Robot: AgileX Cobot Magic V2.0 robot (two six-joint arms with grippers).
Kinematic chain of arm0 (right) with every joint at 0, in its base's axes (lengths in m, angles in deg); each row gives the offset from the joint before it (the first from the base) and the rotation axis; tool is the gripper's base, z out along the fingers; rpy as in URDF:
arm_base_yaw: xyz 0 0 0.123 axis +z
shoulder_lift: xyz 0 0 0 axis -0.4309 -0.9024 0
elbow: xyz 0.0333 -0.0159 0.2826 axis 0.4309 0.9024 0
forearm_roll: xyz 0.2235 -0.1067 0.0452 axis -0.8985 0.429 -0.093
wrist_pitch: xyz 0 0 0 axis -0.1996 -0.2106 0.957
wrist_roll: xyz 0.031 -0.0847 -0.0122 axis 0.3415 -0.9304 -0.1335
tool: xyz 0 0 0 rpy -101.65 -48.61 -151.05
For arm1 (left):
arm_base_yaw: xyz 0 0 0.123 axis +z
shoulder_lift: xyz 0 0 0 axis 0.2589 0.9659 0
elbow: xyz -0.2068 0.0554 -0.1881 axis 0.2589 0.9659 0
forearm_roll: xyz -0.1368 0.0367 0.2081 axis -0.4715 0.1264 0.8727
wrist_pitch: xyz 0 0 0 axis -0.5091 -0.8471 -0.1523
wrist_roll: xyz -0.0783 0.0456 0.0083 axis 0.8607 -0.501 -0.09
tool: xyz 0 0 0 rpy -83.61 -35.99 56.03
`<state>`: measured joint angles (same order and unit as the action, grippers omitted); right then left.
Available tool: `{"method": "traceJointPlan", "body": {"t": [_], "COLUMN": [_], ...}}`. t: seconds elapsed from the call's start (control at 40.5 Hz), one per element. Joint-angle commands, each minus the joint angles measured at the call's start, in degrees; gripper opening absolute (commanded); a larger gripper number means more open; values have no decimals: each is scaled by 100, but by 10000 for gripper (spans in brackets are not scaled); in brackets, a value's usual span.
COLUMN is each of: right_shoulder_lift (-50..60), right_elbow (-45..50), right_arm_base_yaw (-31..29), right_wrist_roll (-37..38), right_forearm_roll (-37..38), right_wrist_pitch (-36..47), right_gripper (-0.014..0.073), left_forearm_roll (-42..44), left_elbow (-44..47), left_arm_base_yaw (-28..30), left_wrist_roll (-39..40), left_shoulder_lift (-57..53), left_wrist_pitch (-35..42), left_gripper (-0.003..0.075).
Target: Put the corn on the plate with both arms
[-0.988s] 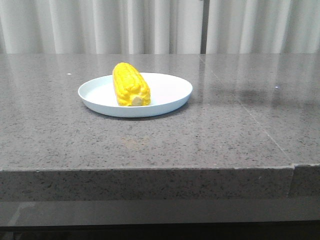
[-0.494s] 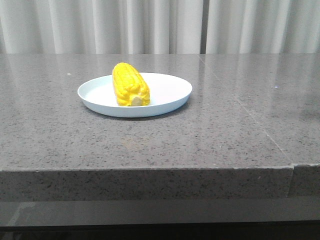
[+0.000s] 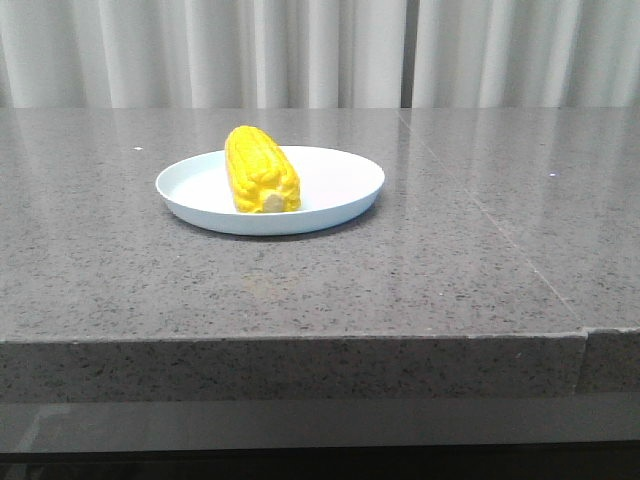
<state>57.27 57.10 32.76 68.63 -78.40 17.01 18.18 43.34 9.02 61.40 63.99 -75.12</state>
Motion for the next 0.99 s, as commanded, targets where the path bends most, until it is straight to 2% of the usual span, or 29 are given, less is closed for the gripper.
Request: {"method": "traceJointPlan", "body": {"t": [0.0,0.296,0.964], "right_shoulder_lift": [583,1864,1883], "right_elbow": [282,1019,1019], "right_arm_base_yaw": [-46,-46,-46], "right_wrist_roll": [-5,-5,-5], "right_forearm_roll": [191,203,203], "right_wrist_pitch": [805,1151,1134], "right_gripper": [-121,-121,-121], "left_forearm_roll": [0,0,0], "left_elbow": [-153,-153,-153], "left_arm_base_yaw": [-10,-10,-10], "left_wrist_roll": [-1,-1,-1], "left_shoulder_lift": [51,51,51], "left_wrist_pitch": [474,474,474], "left_gripper": [-20,-20,-20]}}
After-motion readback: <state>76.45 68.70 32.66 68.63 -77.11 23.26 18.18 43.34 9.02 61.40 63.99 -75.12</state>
